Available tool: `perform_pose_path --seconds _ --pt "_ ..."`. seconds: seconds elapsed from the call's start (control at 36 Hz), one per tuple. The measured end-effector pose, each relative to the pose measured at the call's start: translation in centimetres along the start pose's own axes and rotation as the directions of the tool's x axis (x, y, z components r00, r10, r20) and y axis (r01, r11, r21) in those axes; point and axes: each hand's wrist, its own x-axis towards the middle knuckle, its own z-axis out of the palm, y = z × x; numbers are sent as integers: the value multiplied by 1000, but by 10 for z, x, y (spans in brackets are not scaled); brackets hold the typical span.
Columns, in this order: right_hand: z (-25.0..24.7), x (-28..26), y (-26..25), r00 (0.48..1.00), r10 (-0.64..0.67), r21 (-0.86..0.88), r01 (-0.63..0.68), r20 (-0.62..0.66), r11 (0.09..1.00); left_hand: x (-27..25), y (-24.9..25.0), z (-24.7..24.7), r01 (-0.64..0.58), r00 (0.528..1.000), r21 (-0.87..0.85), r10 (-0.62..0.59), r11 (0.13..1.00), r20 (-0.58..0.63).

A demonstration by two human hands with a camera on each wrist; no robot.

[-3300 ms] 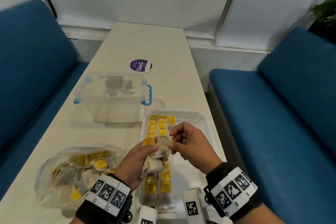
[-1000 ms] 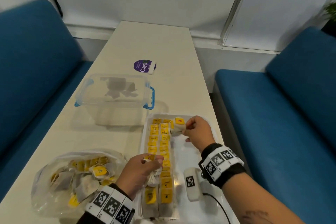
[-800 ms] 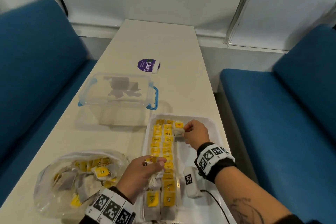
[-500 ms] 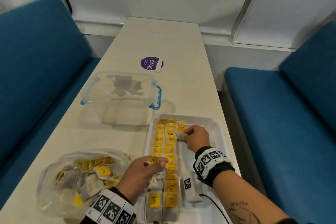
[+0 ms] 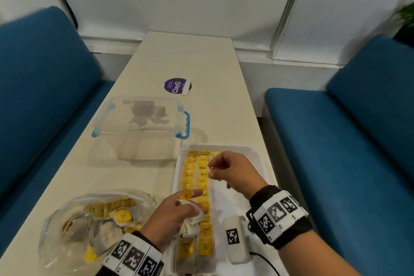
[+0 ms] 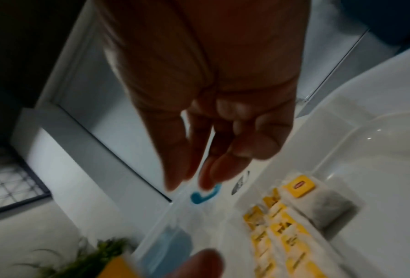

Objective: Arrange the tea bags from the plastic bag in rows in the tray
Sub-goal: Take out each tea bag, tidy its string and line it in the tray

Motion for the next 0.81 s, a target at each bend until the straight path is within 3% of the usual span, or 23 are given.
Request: perform_pose_path --seconds 0.08,0.28,0.39,0.58,0.69,0.81 --pt "8 -18 -11 982 -40 -75 54 185 996 -2 1 4 -37 999 55 34 998 39" --pt "18 -37 -9 973 -59 -184 102 225 978 -13 2 11 -77 987 23 73 997 142" --pt "15 -45 -8 981 -108 -95 125 160 988 -14 -1 10 -82 991 -27 84 996 102" --pt "16 -57 -6 981 -193 -119 195 29 974 -14 -6 5 -105 993 -17 103 994 -62" --pt "19 -64 -9 982 -142 -58 150 126 987 -17 -3 7 -107 993 -73 102 992 -60" --pt "18 -57 -7 995 -42 -61 48 89 997 -14 -7 2 -92 995 -89 88 992 -49"
